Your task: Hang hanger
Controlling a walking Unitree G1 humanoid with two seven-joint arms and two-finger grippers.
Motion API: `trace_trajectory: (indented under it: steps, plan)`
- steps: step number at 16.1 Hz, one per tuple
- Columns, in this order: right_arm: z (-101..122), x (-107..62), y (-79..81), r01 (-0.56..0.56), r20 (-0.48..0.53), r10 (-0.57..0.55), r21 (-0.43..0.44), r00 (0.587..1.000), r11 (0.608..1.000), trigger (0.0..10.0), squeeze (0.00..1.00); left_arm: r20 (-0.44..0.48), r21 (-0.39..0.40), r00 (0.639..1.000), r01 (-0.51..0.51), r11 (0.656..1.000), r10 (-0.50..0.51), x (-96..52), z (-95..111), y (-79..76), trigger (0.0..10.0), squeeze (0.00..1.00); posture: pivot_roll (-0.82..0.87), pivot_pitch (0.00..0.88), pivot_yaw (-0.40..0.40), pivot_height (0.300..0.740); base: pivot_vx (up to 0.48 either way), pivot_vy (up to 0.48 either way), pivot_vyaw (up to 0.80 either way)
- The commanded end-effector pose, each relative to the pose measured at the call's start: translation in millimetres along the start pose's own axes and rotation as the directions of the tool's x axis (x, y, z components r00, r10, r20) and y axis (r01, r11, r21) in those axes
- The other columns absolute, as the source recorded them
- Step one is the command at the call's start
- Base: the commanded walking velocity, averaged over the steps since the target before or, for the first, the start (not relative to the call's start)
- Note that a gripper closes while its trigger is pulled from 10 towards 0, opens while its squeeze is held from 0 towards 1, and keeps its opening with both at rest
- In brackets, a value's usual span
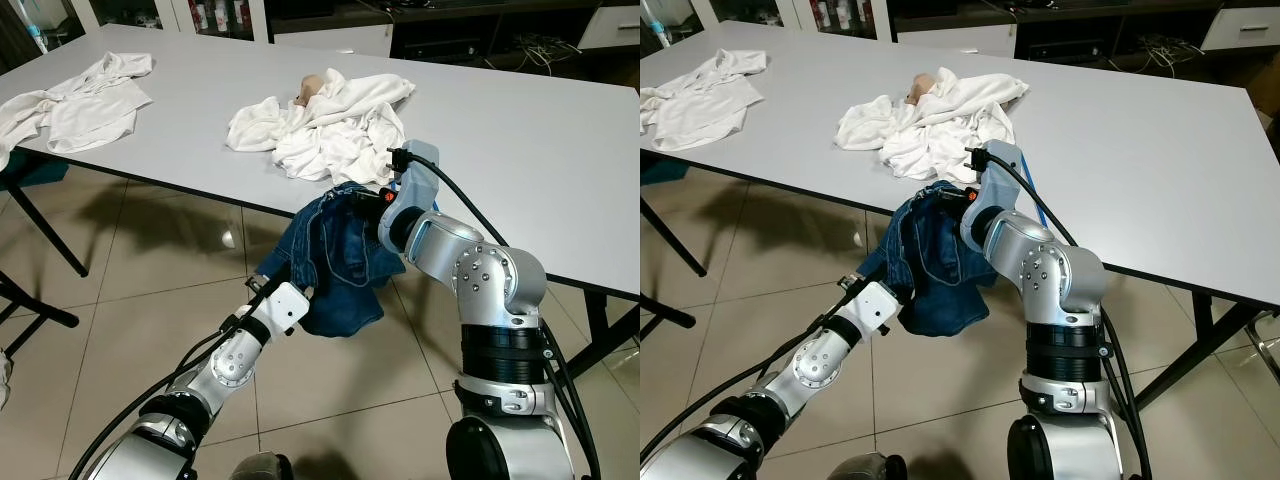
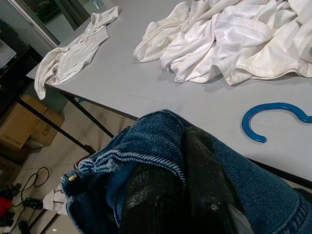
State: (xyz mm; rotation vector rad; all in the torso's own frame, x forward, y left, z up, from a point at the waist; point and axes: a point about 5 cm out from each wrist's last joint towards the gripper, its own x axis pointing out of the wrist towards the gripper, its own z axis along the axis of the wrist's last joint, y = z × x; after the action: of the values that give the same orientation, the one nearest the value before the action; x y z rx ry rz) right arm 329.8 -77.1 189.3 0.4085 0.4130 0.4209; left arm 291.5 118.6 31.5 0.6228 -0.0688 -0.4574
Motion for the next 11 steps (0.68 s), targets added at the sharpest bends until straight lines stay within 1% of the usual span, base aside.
trace_trajectory:
  steps: [1, 2, 4, 5, 6, 8, 9, 11]
  plan:
    - [4, 0.1, -0.2, -0.022, 0.030, 0.022, -0.011, 0.999, 1.000, 10.0, 0.00, 0.030, 0.001, 1.000, -0.003, 1.000, 0.003, 0.8, 3, 5.0, 0.0, 0.00, -0.02, 0.000, 0.062, 0.740, 0.000, 0.000, 0.00]
    - [3, 0.2, -3.5, -0.016, 0.035, 0.017, -0.018, 0.999, 1.000, 10.0, 0.00, 0.037, -0.009, 0.999, -0.006, 1.000, 0.007, 0.6, 3, 5.8, 0.0, 0.00, -0.02, 0.000, 0.062, 0.740, 0.000, 0.000, 0.00]
    - [-1, -1.6, -15.6, -0.013, 0.065, 0.017, -0.061, 0.998, 0.998, 10.0, 0.00, 0.079, -0.056, 0.997, -0.006, 0.998, 0.010, -0.9, 7, 8.4, 0.0, 0.00, -0.02, 0.000, 0.063, 0.740, 0.000, 0.000, 0.00]
    - [-2, -3.1, -19.2, -0.023, 0.078, 0.029, -0.074, 0.997, 0.997, 10.0, 0.00, 0.095, -0.065, 0.995, -0.003, 0.998, 0.009, -1.6, 8, 9.3, 0.0, 0.00, -0.02, 0.000, 0.062, 0.740, 0.000, 0.000, 0.00]
    - [-4, -6.7, -26.7, -0.046, 0.100, 0.056, -0.098, 0.993, 0.994, 10.0, 0.00, 0.116, -0.083, 0.993, -0.001, 0.997, 0.010, -3.4, 9, 11.9, 0.0, 0.00, -0.02, 0.000, 0.063, 0.740, 0.000, 0.000, 0.00]
    - [-5, -9.0, -33.3, -0.050, 0.117, 0.064, -0.117, 0.991, 0.992, 10.0, 0.00, 0.125, -0.094, 0.992, -0.002, 0.996, 0.014, -5.1, 9, 14.4, 0.0, 0.00, -0.02, 0.000, 0.064, 0.740, 0.000, 0.000, 0.00]
    - [-3, -10.0, -37.4, -0.058, 0.134, 0.073, -0.117, 0.988, 0.991, 10.0, 0.00, 0.122, -0.143, 0.992, -0.021, 0.989, 0.038, -7.6, 6, 19.8, 0.0, 0.00, -0.02, 0.000, 0.066, 0.740, 0.000, 0.000, 0.00]
    - [-2, -9.8, -34.4, -0.082, 0.146, 0.100, -0.124, 0.984, 0.989, 10.0, 0.00, 0.133, -0.186, 0.990, -0.031, 0.982, 0.056, -8.4, 6, 24.3, 0.0, 0.00, -0.01, 0.000, 0.066, 0.740, 0.000, 0.000, 0.00]
